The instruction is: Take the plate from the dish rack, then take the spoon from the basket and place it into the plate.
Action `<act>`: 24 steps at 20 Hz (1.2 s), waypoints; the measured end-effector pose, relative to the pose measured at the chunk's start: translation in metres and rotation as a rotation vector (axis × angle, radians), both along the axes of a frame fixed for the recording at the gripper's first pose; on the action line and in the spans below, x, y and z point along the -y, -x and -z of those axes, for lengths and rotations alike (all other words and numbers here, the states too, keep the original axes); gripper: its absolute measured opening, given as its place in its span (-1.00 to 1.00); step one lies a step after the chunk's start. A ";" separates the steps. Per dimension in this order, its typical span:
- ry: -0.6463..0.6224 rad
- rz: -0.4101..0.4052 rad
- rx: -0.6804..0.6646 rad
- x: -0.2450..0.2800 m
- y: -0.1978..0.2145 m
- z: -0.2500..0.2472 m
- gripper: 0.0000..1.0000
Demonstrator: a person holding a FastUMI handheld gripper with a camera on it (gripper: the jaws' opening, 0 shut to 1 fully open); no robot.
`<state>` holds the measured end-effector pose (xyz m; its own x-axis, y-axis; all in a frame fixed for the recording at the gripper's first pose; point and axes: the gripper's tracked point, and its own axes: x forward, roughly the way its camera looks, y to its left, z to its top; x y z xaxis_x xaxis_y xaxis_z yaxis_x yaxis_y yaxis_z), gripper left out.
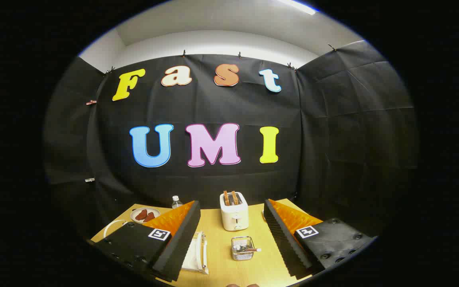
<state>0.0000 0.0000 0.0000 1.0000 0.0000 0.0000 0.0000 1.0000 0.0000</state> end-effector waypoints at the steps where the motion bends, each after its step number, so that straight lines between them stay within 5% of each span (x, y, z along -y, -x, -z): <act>1: -0.008 -0.007 -0.009 -0.005 0.000 0.003 0.96; 24: 0.014 -0.088 -0.196 -0.053 -0.034 0.042 0.97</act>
<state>0.0342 0.0531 -0.0424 0.9769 0.0858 -0.1955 -0.0885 0.9961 -0.0051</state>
